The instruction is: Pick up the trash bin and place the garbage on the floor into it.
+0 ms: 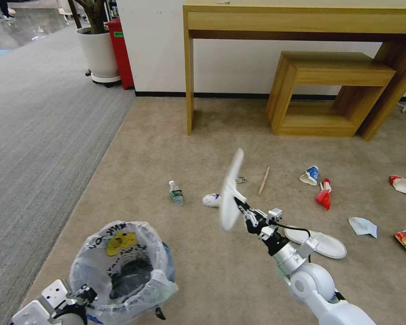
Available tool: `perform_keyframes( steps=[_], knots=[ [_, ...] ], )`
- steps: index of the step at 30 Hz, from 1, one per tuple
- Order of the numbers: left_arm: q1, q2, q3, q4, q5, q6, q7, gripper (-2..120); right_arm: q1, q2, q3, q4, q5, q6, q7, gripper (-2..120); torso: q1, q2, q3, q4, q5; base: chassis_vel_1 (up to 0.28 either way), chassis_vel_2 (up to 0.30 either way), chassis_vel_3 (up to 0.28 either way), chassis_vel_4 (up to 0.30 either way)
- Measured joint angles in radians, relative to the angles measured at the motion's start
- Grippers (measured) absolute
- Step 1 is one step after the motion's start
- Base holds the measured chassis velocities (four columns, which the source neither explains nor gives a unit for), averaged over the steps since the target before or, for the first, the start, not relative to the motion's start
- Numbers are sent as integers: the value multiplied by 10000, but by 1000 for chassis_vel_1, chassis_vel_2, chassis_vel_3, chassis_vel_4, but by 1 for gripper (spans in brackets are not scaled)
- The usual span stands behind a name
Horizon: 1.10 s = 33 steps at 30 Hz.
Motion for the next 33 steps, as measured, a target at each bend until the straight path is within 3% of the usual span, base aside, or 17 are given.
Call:
perform_keyframes(
  steps=[1,5,9,11,13,22,33],
  knots=[
    [-89,8,152,0,-9,25,69,0,281,-1,-271,6,228,78,-535,0,0,0,0,0,-1,0,0,0,0],
    [-354,39,582,0,28,79,270,0,1066,113,-921,-108,402,112,-983,0,0,0,1,0,-4,0,0,0,0],
    [-792,100,1127,0,396,134,597,0,2177,543,-1922,-568,412,105,-957,0,1,-1,2,1,-1,0,0,0,0],
    [-792,100,1127,0,396,134,597,0,2206,553,-1949,-582,412,103,-953,0,0,0,2,1,-2,0,0,0,0],
    [-1000,336,1355,0,679,170,802,0,3003,790,-2733,-971,329,70,-811,0,1,0,2,-1,-2,0,0,0,0],
    [-889,1039,1497,0,847,264,1046,0,4473,1247,-4166,-1791,-314,139,-695,0,0,-1,2,1,-3,0,0,0,0],
    [-938,1207,1347,2,520,313,993,0,4624,1615,-4865,-2677,-1377,682,-849,0,0,0,1,0,-2,0,0,0,0]
  ],
)
